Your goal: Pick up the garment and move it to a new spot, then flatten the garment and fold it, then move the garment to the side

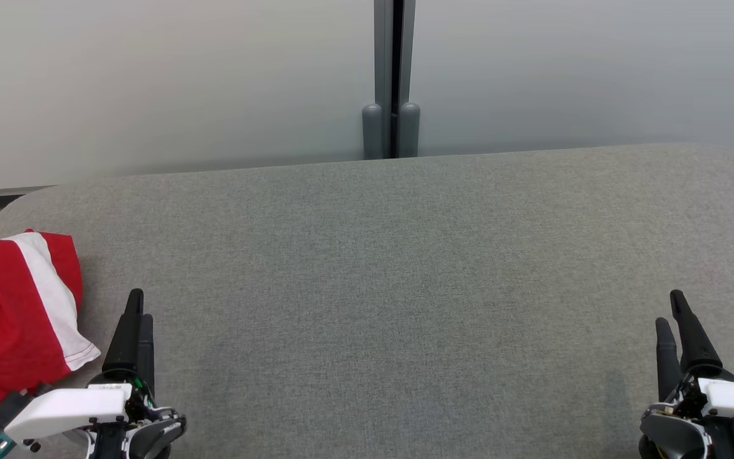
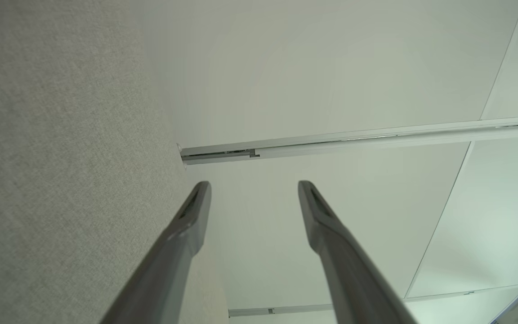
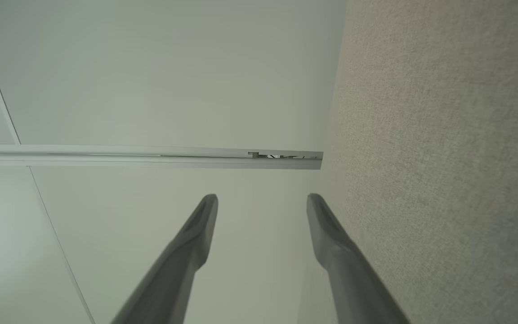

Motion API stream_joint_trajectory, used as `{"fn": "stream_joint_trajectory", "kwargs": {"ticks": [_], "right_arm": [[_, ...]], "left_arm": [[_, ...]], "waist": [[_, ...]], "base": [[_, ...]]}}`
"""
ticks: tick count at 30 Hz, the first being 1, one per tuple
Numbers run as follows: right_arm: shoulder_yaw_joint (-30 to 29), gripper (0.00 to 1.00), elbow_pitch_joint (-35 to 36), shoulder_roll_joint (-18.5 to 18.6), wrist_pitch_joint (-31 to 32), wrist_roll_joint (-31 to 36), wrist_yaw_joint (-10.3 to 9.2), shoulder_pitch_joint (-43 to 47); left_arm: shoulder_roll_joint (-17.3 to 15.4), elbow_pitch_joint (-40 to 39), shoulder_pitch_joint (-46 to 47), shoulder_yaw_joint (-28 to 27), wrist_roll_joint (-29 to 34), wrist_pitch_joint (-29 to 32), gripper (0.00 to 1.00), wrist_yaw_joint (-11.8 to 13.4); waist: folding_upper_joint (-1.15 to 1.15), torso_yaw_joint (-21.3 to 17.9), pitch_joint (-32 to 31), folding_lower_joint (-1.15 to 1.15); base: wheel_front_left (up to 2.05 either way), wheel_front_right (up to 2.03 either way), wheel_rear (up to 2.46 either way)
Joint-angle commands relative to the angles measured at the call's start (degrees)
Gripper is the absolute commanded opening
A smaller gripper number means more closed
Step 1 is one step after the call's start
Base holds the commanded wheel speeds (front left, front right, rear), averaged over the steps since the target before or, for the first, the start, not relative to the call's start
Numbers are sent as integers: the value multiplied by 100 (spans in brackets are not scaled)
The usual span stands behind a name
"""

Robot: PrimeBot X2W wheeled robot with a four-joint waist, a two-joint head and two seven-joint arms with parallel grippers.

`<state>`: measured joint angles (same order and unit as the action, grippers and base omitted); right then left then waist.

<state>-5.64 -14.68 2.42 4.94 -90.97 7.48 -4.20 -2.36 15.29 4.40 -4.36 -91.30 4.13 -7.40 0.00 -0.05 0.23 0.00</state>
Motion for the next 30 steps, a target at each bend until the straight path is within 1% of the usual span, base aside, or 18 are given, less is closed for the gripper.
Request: {"fn": "stream_joint_trajectory", "kwargs": {"ticks": [1, 8, 9, 12, 18, 30], "right_arm": [[66, 100, 149, 110, -122, 168, 1, -195], [231, 100, 261, 304, -362, 867, 1, -265], [231, 100, 261, 304, -362, 867, 1, -265], [271, 100, 340, 366, -464, 1378, 1, -286], [376, 100, 430, 429, -602, 2140, 1, -265], [598, 100, 520, 516, -804, 3582, 1, -274]], "left_arm": [[-97, -146, 269, 72, 199, -92, 100, -3], [-155, -279, 346, 142, 966, -281, 100, -4], [-155, -279, 346, 142, 966, -281, 100, -4], [-212, -381, 359, 227, 1540, -379, 100, -5], [-260, -480, 354, 351, 2370, -518, 100, 4], [-336, -600, 331, 517, 3771, -772, 100, 132]], "waist": [[0, -3, -1, 0], [0, -20, -11, 0], [0, -20, -11, 0], [0, -33, -19, 0], [0, -54, -28, 0], [0, -92, -42, 0]], "base": [[0, 0, 0], [0, 0, 0], [0, 0, 0], [0, 0, 0], [0, 0, 0], [0, 0, 0]]}}
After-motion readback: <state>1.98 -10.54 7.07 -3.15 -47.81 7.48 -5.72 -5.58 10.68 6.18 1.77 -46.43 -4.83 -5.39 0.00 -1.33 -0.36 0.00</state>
